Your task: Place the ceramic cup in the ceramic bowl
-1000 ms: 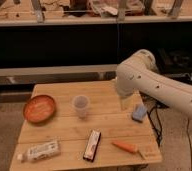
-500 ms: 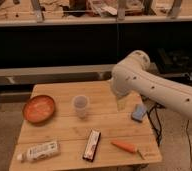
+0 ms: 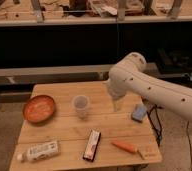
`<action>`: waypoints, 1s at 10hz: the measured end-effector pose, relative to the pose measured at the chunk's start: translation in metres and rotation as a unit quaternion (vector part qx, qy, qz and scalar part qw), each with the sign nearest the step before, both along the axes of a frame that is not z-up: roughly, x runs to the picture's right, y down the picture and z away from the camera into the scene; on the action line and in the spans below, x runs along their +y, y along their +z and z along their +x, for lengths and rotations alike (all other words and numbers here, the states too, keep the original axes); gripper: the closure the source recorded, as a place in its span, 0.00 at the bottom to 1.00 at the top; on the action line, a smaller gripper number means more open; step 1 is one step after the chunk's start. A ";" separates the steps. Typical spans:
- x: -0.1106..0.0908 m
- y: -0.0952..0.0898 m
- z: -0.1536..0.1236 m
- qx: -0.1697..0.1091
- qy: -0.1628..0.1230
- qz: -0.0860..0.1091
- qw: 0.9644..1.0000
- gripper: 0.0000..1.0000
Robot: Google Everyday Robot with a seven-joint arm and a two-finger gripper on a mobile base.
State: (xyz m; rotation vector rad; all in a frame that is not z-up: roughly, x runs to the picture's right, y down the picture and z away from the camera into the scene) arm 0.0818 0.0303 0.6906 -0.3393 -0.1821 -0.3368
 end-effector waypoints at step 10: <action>0.011 0.018 -0.028 -0.035 -0.014 -0.010 0.999 0.20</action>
